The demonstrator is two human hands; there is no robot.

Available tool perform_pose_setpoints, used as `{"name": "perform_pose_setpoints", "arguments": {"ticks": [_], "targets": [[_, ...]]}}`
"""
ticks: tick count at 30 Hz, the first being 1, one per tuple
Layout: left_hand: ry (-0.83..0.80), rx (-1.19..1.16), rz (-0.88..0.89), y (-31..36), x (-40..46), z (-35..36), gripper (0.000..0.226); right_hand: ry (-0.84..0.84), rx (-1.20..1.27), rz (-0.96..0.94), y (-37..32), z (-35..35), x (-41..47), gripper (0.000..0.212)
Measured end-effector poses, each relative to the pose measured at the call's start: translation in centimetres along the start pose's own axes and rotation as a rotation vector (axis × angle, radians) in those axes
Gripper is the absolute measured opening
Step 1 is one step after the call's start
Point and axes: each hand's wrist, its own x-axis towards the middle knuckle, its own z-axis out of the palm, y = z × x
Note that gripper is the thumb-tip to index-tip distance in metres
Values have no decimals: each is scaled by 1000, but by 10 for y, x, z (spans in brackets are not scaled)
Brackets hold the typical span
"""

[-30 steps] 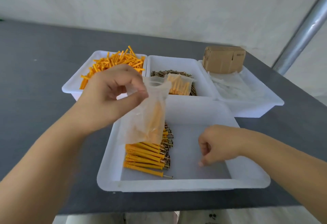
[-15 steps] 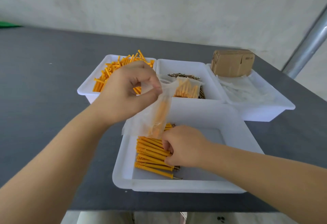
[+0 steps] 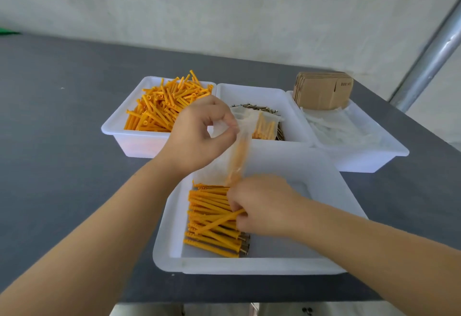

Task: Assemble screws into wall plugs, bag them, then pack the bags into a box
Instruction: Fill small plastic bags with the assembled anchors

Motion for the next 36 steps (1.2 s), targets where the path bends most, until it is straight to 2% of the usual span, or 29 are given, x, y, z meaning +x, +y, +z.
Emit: {"name": "perform_pose_setpoints", "arguments": {"ticks": [4,6,10,13,16,18,22,26,29,36], "targets": [[-51,-35,-14,-1,2,-1,4,-105,371,51,28,-24,-17,5],[-83,-64,-13,0,6,0,4,-142,584,109,44,-31,-25,9],[-155,-101,-9,5,12,5,5,-41,742,208,87,-56,-50,18],[-206,-122,-11,9,16,8,7,119,817,277,121,-82,-72,24],[-261,-173,-16,13,19,14,6,427,949,327,149,-104,-82,22],[-313,-174,-15,17,21,20,3,510,968,314,159,-115,-81,24],[-398,-133,23,25,26,32,10,329,683,279,151,-128,-63,19],[-418,-133,25,33,30,40,10,120,463,261,137,-134,-41,19],[-406,-167,16,41,36,46,12,-8,409,245,130,-134,-32,20],[-360,-338,-29,39,40,70,13,-122,374,272,129,-127,-28,20]]}}
